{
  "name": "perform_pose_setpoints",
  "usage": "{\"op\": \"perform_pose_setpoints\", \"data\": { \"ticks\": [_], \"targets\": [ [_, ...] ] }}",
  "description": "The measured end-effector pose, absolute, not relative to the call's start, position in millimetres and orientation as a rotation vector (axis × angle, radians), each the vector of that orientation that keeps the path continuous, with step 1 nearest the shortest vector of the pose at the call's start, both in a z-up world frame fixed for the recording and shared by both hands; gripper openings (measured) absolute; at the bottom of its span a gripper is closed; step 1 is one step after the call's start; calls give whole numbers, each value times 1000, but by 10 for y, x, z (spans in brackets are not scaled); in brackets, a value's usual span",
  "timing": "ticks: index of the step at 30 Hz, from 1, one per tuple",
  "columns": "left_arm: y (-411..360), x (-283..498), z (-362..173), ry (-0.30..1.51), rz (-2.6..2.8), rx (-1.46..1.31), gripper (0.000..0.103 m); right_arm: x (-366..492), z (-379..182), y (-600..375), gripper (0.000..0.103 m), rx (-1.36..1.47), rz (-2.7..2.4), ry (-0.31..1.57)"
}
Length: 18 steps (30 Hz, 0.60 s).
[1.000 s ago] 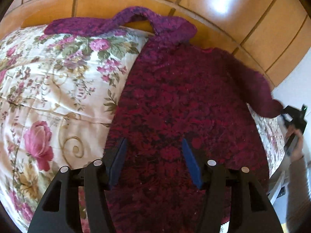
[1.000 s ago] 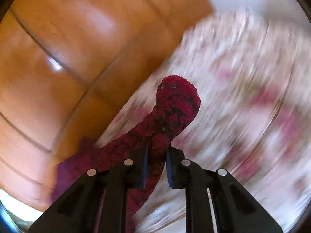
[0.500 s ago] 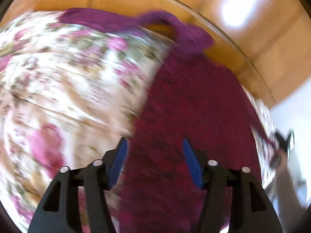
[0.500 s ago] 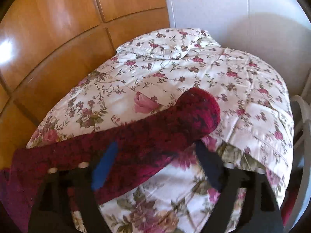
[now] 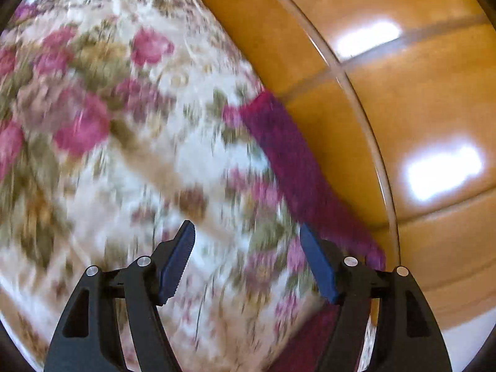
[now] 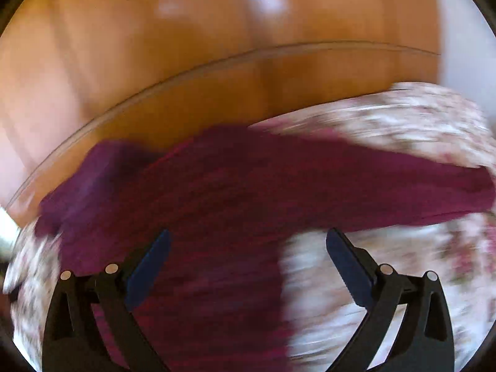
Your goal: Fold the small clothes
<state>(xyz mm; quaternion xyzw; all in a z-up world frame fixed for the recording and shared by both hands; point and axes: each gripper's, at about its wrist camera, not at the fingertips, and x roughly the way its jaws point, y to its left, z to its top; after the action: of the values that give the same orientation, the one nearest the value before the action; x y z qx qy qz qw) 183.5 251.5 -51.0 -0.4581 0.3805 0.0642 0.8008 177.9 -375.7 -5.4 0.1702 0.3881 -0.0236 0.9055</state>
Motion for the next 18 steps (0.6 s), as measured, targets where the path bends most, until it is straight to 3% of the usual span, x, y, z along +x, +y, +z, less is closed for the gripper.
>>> {"op": "perform_pose_setpoints", "data": {
  "ticks": [6,12,15,16,18],
  "targets": [
    [2584,2472,-478,851,210,-852,69,2013,-419,-2934,100,251,71,902],
    [2535,3086,-677,908,230,-775,68,2036,-673,-2846,101,198,42,944],
    [2552,3286,-799,932,240,-779,19,2048,-696,-2831,101,185,38,946],
    [2567,3307,-796,923,253,-767,10,2053,-703,-2826,101,178,36,949],
    [2628,3297,-713,881,274,-758,9,2070,-723,-2783,101,163,29,951]
  ]
}}
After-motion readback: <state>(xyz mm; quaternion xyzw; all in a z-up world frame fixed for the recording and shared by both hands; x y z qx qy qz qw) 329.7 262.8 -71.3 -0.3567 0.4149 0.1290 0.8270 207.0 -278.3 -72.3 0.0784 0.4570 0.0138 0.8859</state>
